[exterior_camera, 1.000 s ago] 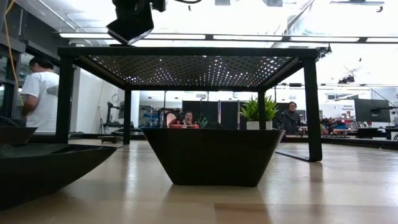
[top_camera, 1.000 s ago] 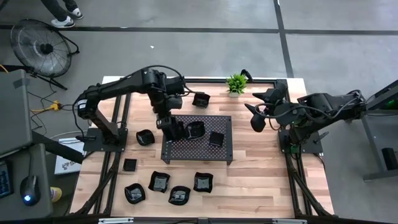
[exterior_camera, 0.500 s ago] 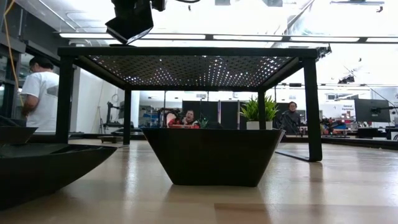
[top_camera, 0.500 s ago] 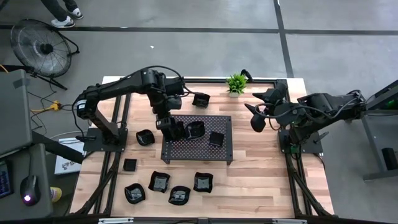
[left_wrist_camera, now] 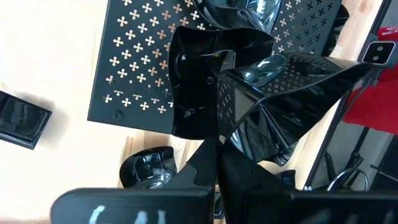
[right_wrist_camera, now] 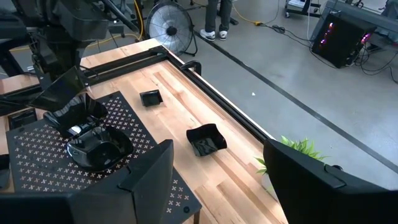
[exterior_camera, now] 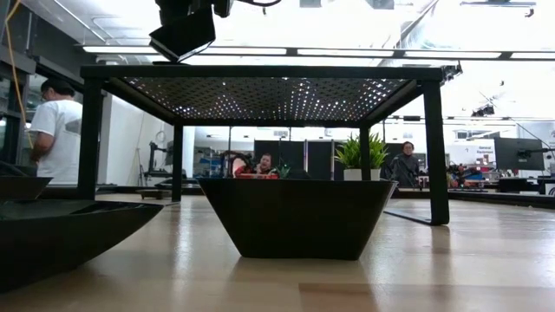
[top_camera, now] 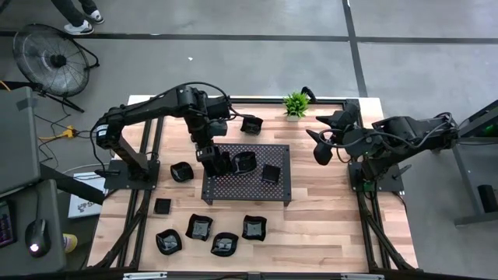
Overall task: Pick & Place Mini shaped plates
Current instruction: Stack the distorted square plate on top of the distorted square plate on the shelf
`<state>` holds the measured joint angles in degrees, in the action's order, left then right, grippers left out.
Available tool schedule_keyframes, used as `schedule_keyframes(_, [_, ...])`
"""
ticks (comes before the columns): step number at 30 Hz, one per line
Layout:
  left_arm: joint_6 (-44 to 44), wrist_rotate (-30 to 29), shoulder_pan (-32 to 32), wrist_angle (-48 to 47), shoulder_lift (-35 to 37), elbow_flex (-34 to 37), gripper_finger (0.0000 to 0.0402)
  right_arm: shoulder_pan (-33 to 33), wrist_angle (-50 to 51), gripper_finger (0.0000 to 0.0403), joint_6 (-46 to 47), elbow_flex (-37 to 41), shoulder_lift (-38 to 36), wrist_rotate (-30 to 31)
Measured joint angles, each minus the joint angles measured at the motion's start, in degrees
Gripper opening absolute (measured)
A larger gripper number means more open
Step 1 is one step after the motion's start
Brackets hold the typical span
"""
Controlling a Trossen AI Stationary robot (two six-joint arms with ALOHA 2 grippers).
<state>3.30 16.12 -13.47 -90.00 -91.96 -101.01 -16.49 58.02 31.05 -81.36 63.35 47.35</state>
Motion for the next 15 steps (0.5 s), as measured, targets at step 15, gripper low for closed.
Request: schedule_keyframes(15, [1.14, -1.12, 1.2, 0.02, -0.02, 1.55, 0.0, 0.02, 0.0, 0.0246, -0.3, 0.0, 0.0, -0.43])
